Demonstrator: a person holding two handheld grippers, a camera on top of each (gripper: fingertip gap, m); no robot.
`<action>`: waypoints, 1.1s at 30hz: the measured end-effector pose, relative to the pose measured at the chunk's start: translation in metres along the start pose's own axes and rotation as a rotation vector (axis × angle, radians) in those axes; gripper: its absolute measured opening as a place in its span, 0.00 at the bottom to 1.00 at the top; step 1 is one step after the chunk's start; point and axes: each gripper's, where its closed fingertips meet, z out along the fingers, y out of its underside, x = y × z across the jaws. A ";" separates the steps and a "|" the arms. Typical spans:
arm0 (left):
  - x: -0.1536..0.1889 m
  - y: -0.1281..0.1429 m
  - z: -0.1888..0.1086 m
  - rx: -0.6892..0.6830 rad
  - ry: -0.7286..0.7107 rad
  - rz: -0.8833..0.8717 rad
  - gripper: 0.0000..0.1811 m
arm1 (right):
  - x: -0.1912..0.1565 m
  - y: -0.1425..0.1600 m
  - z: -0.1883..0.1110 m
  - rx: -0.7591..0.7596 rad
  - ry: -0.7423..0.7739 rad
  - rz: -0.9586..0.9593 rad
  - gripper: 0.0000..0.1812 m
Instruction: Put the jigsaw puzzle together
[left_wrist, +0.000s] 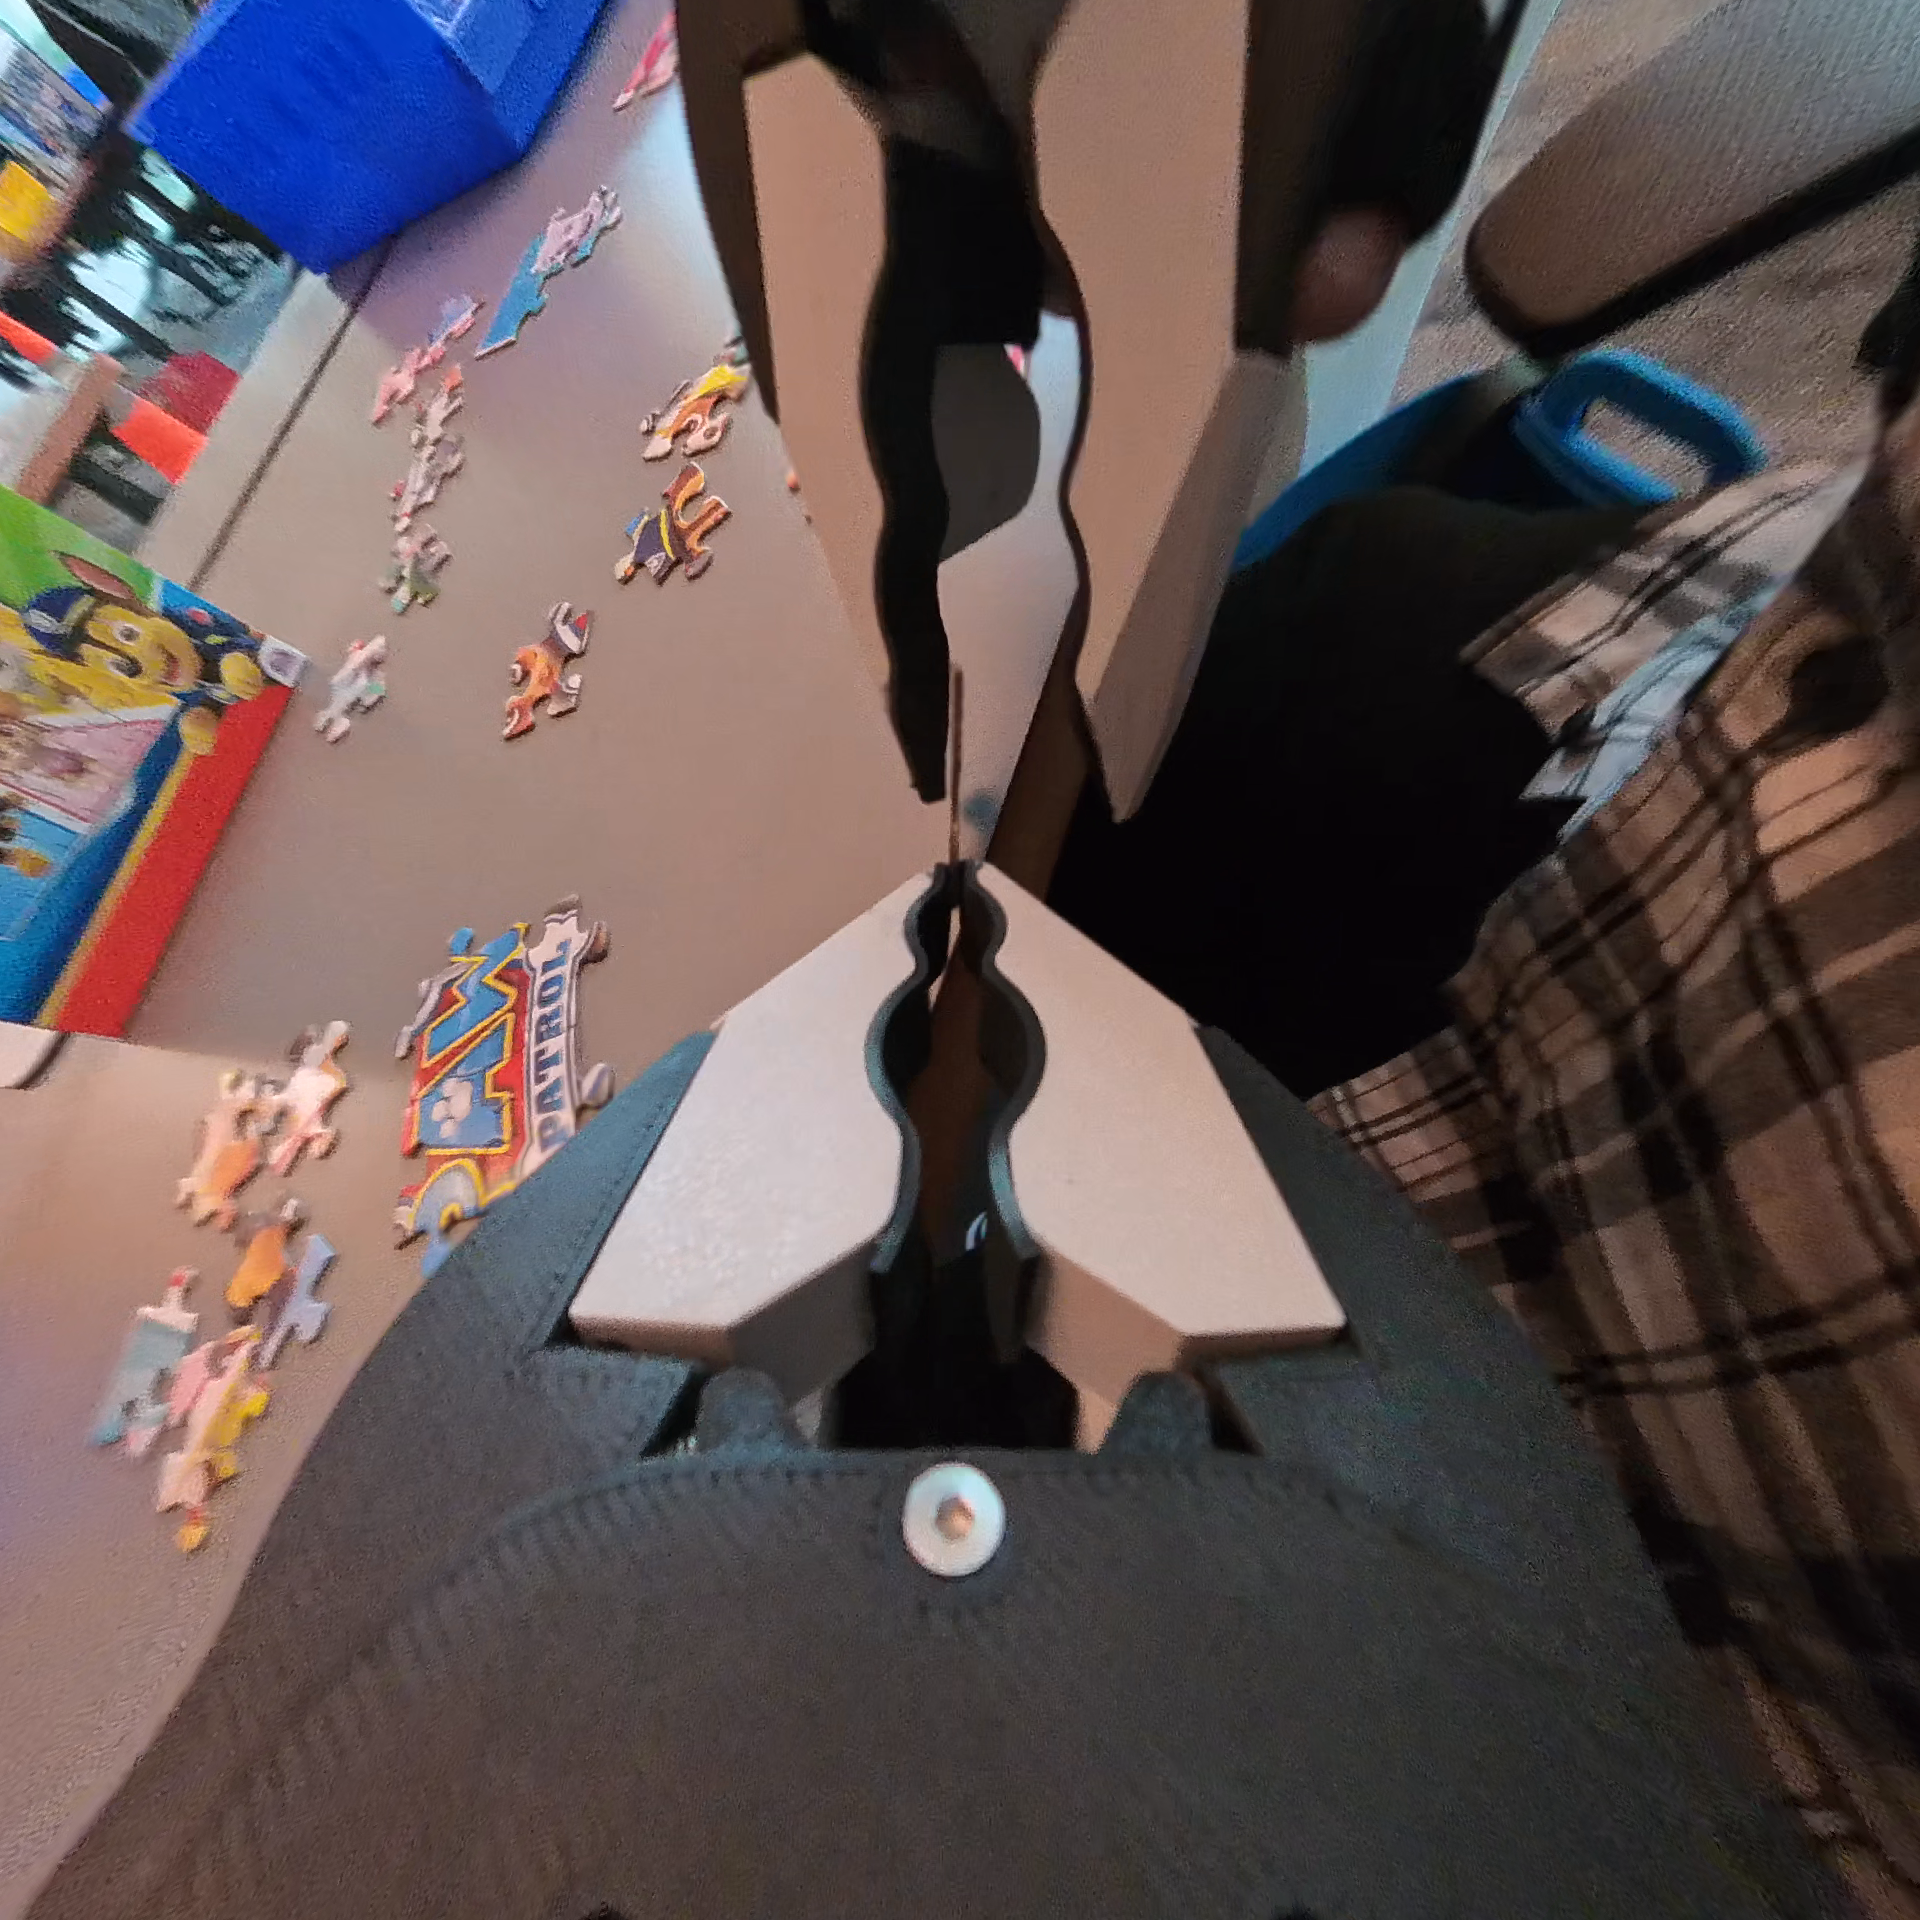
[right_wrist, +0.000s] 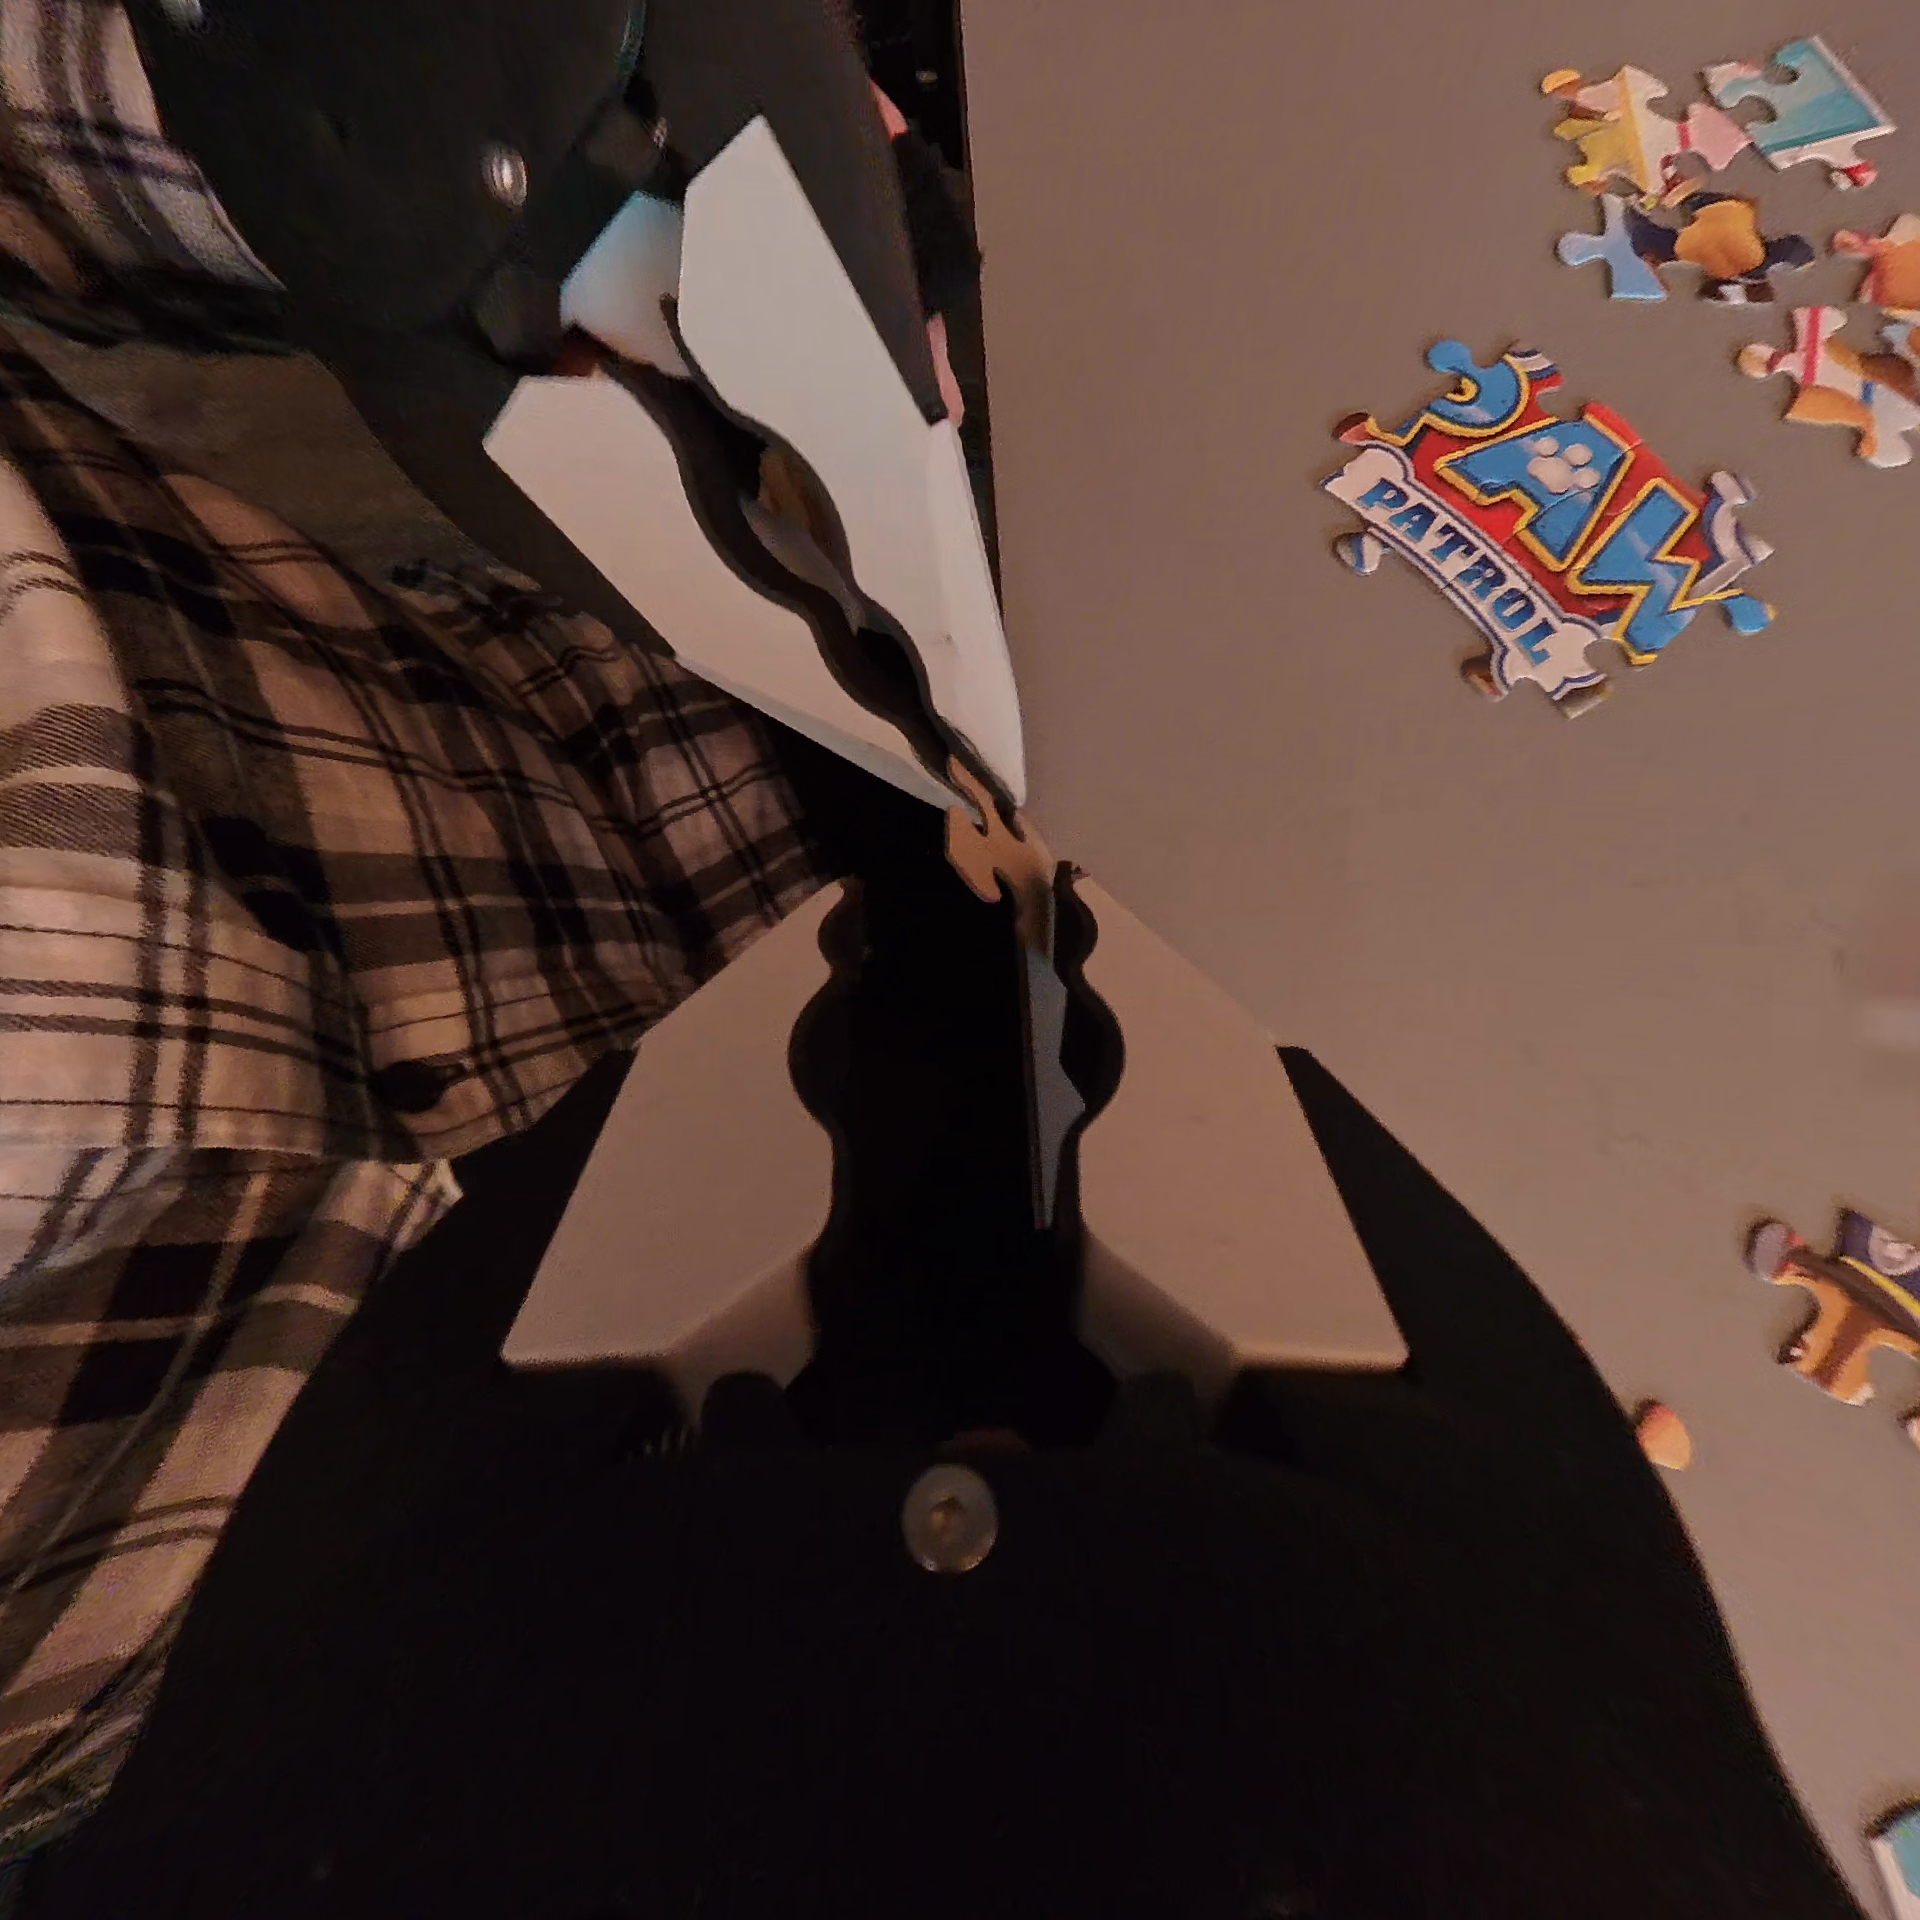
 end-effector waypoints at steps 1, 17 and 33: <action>-0.001 -0.002 -0.001 0.013 0.019 -0.034 0.00 | 0.003 0.000 0.000 0.002 0.020 -0.019 0.17; -0.037 -0.045 -0.019 0.310 0.535 -0.828 0.00 | 0.027 -0.048 -0.031 0.289 -0.226 0.312 0.05; -0.070 -0.015 -0.034 0.270 0.387 -0.818 0.08 | 0.048 -0.051 -0.016 0.222 -0.330 0.369 0.00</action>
